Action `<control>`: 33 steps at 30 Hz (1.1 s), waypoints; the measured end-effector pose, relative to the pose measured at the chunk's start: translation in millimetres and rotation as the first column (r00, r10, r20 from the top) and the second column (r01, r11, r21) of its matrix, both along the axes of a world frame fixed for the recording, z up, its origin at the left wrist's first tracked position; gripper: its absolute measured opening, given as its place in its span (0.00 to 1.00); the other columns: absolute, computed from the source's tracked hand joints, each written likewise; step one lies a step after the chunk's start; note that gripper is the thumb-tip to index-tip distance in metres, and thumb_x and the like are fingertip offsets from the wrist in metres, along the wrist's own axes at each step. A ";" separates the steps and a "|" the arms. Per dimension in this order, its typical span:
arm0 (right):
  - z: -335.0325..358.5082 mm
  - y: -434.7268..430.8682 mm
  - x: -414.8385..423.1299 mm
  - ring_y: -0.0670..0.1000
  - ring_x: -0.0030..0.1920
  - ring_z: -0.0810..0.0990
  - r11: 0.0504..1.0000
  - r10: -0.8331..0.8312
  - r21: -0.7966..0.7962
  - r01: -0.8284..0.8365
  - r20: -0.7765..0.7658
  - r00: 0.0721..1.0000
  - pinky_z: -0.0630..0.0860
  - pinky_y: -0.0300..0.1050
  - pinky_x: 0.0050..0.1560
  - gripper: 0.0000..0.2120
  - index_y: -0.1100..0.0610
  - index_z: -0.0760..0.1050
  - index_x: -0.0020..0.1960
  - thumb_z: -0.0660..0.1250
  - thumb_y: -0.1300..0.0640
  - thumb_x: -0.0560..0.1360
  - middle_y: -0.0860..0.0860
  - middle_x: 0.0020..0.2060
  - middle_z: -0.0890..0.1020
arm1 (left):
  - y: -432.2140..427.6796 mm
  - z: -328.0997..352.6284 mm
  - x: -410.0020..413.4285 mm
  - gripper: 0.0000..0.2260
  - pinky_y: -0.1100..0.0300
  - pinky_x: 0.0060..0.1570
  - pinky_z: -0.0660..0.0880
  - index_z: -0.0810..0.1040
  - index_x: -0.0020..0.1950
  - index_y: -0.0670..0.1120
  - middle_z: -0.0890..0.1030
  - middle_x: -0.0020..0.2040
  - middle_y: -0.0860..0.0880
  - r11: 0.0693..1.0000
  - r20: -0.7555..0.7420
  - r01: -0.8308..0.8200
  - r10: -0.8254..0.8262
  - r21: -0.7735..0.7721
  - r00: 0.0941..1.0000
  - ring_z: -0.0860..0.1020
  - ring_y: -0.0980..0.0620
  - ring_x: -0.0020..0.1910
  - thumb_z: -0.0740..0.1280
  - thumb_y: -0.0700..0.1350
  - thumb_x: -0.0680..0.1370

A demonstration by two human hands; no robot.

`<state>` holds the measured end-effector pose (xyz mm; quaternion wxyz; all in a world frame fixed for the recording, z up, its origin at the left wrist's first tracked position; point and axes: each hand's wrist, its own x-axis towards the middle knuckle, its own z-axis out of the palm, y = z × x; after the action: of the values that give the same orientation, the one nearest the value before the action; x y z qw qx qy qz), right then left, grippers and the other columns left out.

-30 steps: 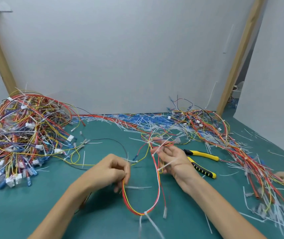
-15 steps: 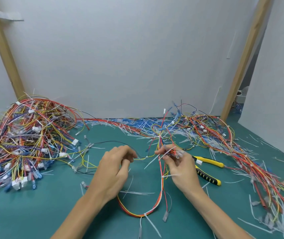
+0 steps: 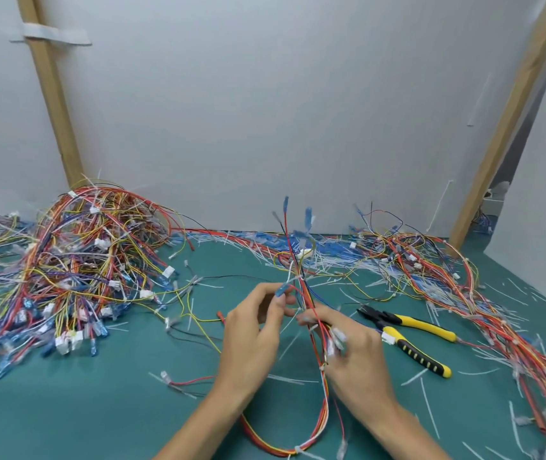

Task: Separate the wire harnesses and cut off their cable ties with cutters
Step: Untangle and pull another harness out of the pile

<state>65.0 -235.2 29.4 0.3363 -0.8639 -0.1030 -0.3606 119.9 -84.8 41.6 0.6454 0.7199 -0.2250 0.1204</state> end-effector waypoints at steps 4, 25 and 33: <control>5.9 7.1 -4.2 0.36 0.45 0.82 0.998 0.060 -0.021 -0.060 0.014 0.998 0.75 0.30 0.45 0.19 0.46 0.80 0.53 0.56 0.64 0.73 0.39 0.50 0.84 | 1.6 -2.2 4.5 0.09 0.56 0.53 0.79 0.83 0.53 0.52 0.86 0.44 0.59 0.999 -0.101 0.013 -0.009 0.036 0.995 0.83 0.61 0.46 0.63 0.47 0.83; 1.3 18.9 -4.8 0.45 0.67 0.72 0.981 0.153 -0.098 -0.169 -0.153 0.976 0.67 0.36 0.64 0.27 0.44 0.79 0.59 0.66 0.73 0.71 0.32 0.57 0.78 | 5.5 -5.3 15.9 0.06 0.50 0.42 0.78 0.75 0.46 0.45 0.79 0.41 0.48 0.992 -0.043 -0.035 0.030 -0.120 0.999 0.79 0.53 0.40 0.71 0.43 0.78; 12.6 0.2 1.1 0.47 0.48 0.81 0.907 0.012 0.420 0.025 -0.086 0.996 0.77 0.41 0.43 0.24 0.42 0.81 0.48 0.65 0.72 0.76 0.43 0.47 0.83 | 30.9 5.0 27.4 0.06 0.72 0.45 0.72 0.78 0.50 0.46 0.73 0.50 0.52 0.932 0.442 -0.350 0.276 0.093 0.854 0.79 0.59 0.41 0.70 0.36 0.78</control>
<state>66.1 -234.9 42.0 0.5172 -0.7864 -0.0054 -0.3377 147.3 -53.9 46.6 0.4892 0.7561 -0.2480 0.3569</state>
